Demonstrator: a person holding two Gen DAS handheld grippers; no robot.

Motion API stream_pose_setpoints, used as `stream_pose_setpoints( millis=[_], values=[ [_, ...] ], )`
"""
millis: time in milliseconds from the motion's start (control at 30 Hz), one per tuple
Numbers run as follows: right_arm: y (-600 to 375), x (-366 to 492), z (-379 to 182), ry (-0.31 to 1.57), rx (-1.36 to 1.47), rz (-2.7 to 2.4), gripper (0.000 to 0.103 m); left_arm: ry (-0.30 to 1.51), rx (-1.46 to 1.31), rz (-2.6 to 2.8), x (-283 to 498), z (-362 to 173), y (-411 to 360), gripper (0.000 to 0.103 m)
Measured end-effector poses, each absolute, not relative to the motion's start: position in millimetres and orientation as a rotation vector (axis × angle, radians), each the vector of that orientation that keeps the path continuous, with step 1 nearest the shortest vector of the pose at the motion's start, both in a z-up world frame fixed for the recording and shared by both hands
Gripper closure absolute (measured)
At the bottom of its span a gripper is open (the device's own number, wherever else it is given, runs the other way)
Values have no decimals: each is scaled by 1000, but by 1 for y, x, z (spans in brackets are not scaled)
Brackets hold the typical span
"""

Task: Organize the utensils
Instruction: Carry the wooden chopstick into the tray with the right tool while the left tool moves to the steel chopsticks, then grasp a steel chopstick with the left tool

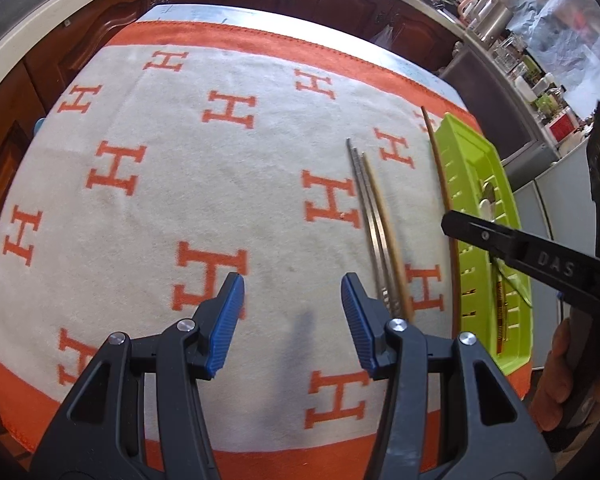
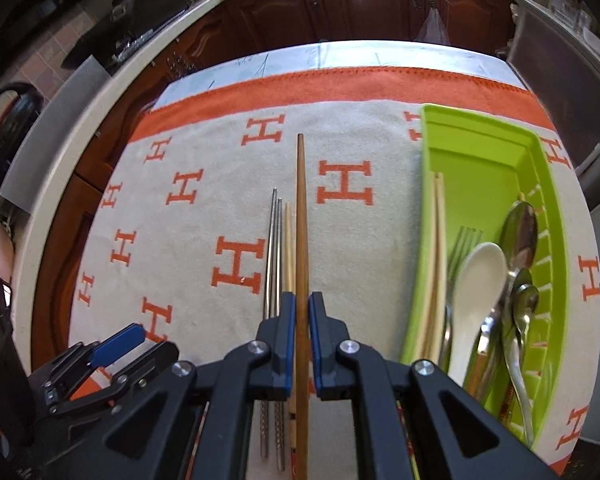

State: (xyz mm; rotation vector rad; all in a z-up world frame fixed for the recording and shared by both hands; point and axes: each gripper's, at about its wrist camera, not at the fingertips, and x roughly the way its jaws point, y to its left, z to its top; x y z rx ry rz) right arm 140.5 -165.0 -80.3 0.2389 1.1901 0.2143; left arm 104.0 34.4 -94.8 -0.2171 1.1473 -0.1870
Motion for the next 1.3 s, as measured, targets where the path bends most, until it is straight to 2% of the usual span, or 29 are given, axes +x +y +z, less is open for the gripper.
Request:
stream_pose_setpoints(
  millis=[300,500,800,1000,1167,1300],
  values=[
    [-236,110,-58,1109,387,159,97,1147,-175,-218,112,-108,-12,56],
    [-268,107,-64,1095,408,93,97,1159,-123,-193,110,-120,-37,65],
    [-266,128,-82,1110,434,114,96,1126,-128,-143,108,-122,-37,74],
    [-267,123,-85,1084,453,118,95,1095,-88,-117,106,-122,-45,74],
    [-264,111,-87,1075,414,108,95,1056,65,-56,102,-126,-67,73],
    [-261,101,-88,1066,396,108,95,1048,57,-52,103,-126,-66,74]
  ],
)
